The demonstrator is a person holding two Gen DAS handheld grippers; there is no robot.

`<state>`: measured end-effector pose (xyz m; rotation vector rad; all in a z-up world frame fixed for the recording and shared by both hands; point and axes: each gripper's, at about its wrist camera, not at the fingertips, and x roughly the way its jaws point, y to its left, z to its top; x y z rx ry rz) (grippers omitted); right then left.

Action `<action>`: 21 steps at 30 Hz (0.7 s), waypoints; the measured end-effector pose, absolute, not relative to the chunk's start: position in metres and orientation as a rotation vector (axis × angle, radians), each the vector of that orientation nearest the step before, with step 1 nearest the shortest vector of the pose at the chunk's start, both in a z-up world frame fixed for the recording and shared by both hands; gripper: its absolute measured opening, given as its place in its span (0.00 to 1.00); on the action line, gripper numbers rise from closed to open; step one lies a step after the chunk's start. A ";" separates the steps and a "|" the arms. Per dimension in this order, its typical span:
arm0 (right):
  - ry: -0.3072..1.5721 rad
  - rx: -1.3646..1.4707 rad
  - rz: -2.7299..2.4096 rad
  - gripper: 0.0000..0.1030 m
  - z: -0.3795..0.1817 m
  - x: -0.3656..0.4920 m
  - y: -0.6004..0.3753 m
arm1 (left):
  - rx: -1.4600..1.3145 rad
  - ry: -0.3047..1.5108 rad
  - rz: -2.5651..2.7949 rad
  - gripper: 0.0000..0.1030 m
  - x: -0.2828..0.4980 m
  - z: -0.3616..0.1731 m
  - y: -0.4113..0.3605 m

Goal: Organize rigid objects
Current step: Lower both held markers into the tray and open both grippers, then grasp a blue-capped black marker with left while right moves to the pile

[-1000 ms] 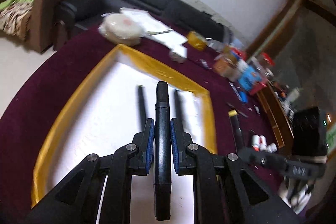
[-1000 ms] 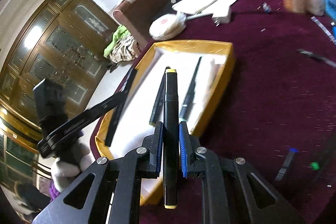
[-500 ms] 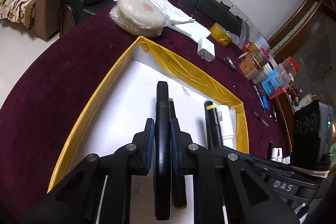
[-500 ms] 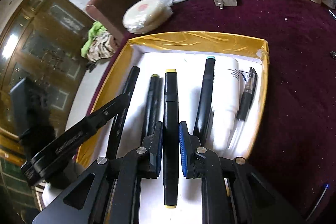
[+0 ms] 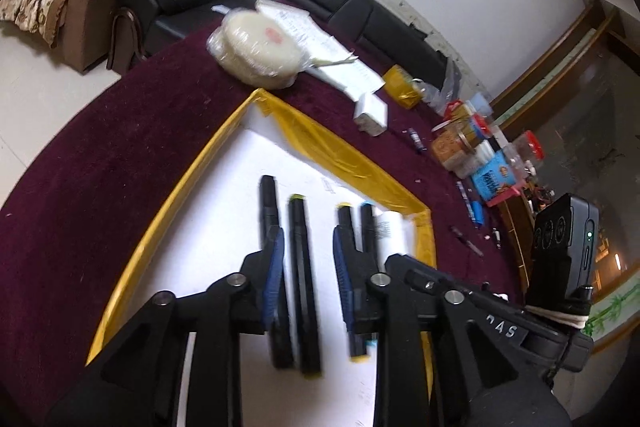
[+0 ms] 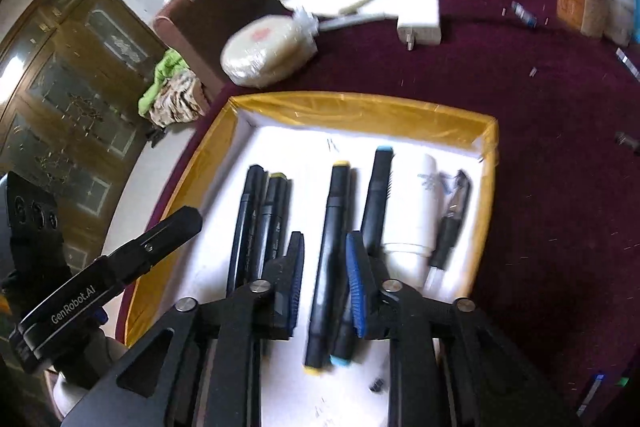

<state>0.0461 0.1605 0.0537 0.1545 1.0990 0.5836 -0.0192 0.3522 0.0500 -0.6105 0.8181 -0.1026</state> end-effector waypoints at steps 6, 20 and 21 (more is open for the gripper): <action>0.882 0.083 0.555 0.41 0.101 0.006 0.103 | -0.555 0.748 -0.198 0.49 -0.050 0.089 0.306; 0.704 0.316 0.071 0.85 0.092 -0.033 -0.142 | -0.296 0.889 -0.455 0.56 -0.056 0.078 0.120; 0.704 0.362 0.045 0.85 0.084 -0.032 -0.162 | -0.288 0.911 -0.462 0.56 -0.054 0.072 0.109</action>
